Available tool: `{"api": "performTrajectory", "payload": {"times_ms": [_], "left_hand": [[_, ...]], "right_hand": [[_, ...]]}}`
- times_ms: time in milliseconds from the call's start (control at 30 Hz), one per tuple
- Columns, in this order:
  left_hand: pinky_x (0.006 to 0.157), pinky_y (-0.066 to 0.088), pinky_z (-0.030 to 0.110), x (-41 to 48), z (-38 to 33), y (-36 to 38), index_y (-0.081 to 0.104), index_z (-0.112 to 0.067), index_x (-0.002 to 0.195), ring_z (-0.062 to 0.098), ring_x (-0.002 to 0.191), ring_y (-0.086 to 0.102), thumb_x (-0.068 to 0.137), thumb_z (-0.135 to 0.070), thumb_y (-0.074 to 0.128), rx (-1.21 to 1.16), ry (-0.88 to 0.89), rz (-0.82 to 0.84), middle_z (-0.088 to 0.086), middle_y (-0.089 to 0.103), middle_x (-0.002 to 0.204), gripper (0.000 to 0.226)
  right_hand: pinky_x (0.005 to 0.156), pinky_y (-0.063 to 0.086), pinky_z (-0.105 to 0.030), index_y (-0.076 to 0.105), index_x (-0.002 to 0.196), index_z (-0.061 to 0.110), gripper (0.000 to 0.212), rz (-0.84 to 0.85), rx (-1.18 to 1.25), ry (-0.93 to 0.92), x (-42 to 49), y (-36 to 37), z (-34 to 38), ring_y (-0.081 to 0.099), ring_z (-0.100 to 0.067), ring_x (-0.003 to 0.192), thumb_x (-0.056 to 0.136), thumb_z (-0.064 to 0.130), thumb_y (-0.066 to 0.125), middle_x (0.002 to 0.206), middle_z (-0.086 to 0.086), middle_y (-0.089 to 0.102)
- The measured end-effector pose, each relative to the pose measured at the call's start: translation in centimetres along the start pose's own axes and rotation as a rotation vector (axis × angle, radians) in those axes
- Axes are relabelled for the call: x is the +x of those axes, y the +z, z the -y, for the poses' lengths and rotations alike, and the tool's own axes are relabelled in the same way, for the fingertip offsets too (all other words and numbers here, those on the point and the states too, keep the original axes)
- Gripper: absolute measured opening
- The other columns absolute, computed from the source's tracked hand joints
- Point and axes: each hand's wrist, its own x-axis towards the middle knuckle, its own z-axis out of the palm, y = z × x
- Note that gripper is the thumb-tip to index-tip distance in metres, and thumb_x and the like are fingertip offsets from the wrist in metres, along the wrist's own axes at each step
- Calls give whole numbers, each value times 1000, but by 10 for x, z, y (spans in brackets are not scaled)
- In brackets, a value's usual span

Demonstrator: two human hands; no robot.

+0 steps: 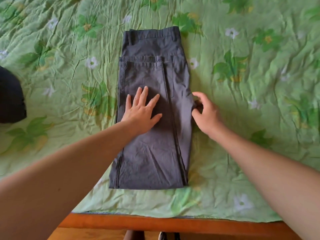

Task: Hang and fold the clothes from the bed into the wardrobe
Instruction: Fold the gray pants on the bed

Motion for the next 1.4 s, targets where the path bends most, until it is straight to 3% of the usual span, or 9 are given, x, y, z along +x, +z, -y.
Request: {"api": "performTrajectory", "payload": {"times_ms": [133, 300, 500, 700, 800, 900, 1000, 1100, 1400], "left_hand": [[119, -11, 61, 8, -2, 16, -12, -36, 158, 30, 150, -27, 99, -65, 23, 67, -20, 36, 9, -25, 164, 74], [116, -17, 62, 12, 1, 30, -21, -36, 155, 30, 147, -33, 97, -66, 13, 84, -14, 17, 10, -31, 161, 74], [115, -19, 62, 14, 4, 32, -23, -38, 153, 29, 146, -36, 94, -68, 10, 58, -4, 27, 9, -34, 160, 74], [115, -19, 63, 14, 2, 31, -25, -38, 152, 29, 145, -38, 96, -68, 11, 39, -1, 39, 9, -36, 159, 74], [115, -19, 62, 14, 2, 32, -25, -37, 153, 30, 145, -37, 96, -67, 11, 53, -3, 31, 10, -36, 159, 74], [115, -19, 62, 13, 1, 33, -23, -37, 154, 30, 146, -35, 96, -67, 11, 58, -5, 2, 10, -34, 160, 74], [115, -20, 61, 13, 2, 34, -25, -38, 153, 29, 145, -37, 95, -69, 9, 66, -9, 7, 10, -35, 160, 74], [114, -21, 61, 14, 2, 34, -27, -38, 152, 29, 145, -37, 95, -70, 9, 75, -10, 26, 9, -36, 159, 75], [124, -3, 51, -81, 17, 48, -7, -35, 159, 26, 152, -20, 99, -65, 18, 42, -21, -65, 12, -19, 166, 72]], "right_hand": [[84, 40, -16, 55, 137, 24, 62, 16, 88, -27, -10, 3, -1, 61, -11, 96, 75, 20, 63, 109, 4, 68], [90, 48, -44, 43, 144, 17, 62, 26, -266, -90, 7, 11, 6, 59, -39, 113, 86, 12, 64, 130, -15, 60], [64, 51, -43, 64, 108, 11, 35, -221, -520, -82, 9, -6, -7, 63, -42, 81, 76, -1, 57, 85, -18, 68], [92, 44, -47, 66, 122, 14, 44, -145, -465, -2, 5, -22, -20, 53, -40, 107, 82, 4, 51, 113, -14, 63], [100, 40, -48, 66, 125, 12, 44, -247, -410, -261, 12, -21, 0, 51, -40, 121, 85, 12, 45, 130, -13, 57], [118, 24, -57, 47, 147, 13, 55, -24, -664, -562, 22, 5, 15, 28, -33, 149, 99, 38, 42, 158, -11, 39], [121, -1, -62, 10, 162, 24, 79, 263, -922, -403, 19, 19, -6, -7, -26, 156, 98, 68, 20, 170, -2, -2], [120, -6, -64, -6, 161, 26, 84, 268, -908, -243, 10, 17, -28, -14, -27, 155, 94, 75, 11, 168, -2, -19], [122, 23, -55, 39, 152, 2, 79, 97, -538, -397, -105, 60, 6, 21, -40, 151, 98, 59, 38, 161, -25, 27]]}}
